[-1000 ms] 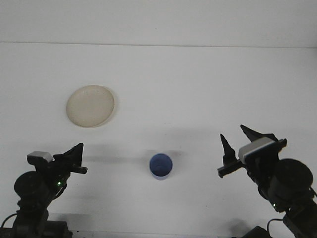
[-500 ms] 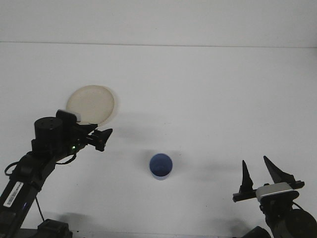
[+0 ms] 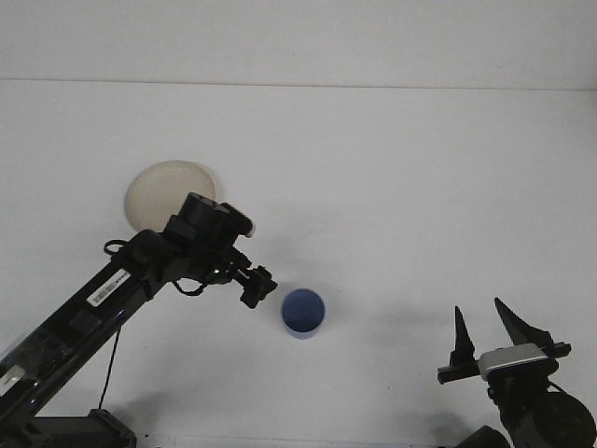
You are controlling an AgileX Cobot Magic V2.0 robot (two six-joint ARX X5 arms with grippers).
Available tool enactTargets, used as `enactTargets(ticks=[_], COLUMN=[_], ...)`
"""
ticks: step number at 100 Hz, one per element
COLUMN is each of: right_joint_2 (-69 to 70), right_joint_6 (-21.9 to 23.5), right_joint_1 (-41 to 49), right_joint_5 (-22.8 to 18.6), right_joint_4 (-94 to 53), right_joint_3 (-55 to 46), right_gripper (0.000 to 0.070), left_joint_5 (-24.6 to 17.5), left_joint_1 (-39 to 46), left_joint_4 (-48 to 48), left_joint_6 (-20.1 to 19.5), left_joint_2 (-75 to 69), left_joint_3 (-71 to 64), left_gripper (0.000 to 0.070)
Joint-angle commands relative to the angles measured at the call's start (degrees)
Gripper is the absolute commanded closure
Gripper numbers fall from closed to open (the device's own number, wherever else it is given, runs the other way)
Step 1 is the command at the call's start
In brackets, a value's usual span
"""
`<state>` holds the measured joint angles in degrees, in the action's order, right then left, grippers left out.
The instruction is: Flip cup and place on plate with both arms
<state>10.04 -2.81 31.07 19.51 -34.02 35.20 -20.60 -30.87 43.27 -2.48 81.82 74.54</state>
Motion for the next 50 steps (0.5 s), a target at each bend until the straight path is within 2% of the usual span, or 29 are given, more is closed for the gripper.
enactTargets(ticks=[1,31,50], right_joint_2=[0.0,0.0,0.0], right_joint_6=[-0.1,0.0,0.0], right_joint_1=[0.3,0.3,0.3], right_joint_5=[0.0,0.0,0.0], right_joint_4=[0.5,0.5,0.5], right_joint_3=[0.2,0.2,0.2], right_gripper=[0.0294,0.0294,0.0294], left_joint_5=[1.6,2.5,6.3], left_joint_1=[-1.8,-7.9,-11.1], left_joint_4=[0.7,0.3,-1.5], left_joint_6=[-2.1,-2.4,-2.5], left_joint_2=[2.6,9.3,12.3], left_joint_3=[2.3,3.8,3.8], left_gripper=[0.0198,0.0197,0.0197])
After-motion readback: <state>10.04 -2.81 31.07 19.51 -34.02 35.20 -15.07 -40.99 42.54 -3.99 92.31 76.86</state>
